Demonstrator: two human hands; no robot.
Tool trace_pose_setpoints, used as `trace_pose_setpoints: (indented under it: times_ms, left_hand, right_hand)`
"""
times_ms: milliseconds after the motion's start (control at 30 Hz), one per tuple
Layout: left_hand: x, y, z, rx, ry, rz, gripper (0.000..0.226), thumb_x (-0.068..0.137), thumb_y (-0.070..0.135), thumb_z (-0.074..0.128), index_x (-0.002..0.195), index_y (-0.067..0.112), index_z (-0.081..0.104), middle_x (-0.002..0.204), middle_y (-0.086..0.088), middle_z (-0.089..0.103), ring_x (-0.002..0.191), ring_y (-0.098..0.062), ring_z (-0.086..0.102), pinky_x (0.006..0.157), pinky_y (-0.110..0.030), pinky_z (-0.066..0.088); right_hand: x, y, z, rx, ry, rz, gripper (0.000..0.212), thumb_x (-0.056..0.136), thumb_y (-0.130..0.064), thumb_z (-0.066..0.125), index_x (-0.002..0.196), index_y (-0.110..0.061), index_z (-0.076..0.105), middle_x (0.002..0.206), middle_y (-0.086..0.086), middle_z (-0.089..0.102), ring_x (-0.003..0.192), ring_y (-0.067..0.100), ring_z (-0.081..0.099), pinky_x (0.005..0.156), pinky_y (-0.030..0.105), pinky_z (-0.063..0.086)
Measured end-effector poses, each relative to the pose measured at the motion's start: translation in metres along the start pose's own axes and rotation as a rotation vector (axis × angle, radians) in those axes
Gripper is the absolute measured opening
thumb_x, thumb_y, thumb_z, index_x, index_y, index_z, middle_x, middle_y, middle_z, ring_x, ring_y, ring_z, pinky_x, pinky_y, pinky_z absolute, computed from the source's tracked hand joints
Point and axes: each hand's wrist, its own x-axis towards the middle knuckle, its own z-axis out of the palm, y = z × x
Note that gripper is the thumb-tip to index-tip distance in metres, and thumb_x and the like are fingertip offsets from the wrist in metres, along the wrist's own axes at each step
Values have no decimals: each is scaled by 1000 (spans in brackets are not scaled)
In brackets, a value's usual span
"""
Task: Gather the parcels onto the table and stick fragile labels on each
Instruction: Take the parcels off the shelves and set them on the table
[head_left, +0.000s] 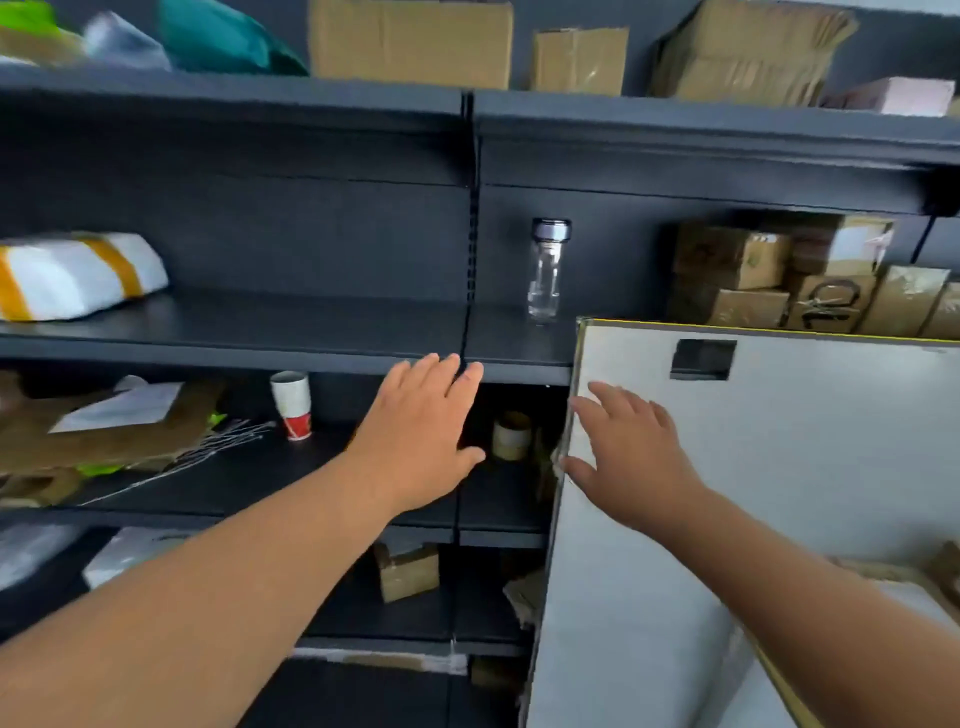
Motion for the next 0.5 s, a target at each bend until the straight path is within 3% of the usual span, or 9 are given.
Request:
trace_pose_setpoints:
  times_ms: [500]
  left_hand:
    - [-137,-216,-53,150,25,-518,87,87,60,51,152,21,8,159,-4,15,146,-23,12,119,-43,13]
  right_hand:
    - [84,-254,-14,179,22,-441,68,93,-53,49,150,-25,25,159,-1,20,146,21,17,120,43,15]
